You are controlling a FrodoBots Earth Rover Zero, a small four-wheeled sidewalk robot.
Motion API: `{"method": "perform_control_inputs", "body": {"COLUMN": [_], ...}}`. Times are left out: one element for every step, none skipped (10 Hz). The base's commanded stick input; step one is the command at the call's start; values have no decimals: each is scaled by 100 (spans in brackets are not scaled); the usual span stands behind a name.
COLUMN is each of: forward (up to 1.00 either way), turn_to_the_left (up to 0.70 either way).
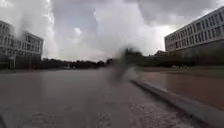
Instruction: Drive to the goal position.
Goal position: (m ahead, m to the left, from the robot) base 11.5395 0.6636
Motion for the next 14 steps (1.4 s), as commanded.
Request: {"method": "perform_control_inputs", "body": {"forward": [70, 70, 70, 70, 70, 70, 70, 70, 70, 70, 70, 70, 70, 70], "turn_to_the_left": [0, 0, 1, 1, 0, 0, 0, 0, 0, 0, 0, 0, 0, 0]}}
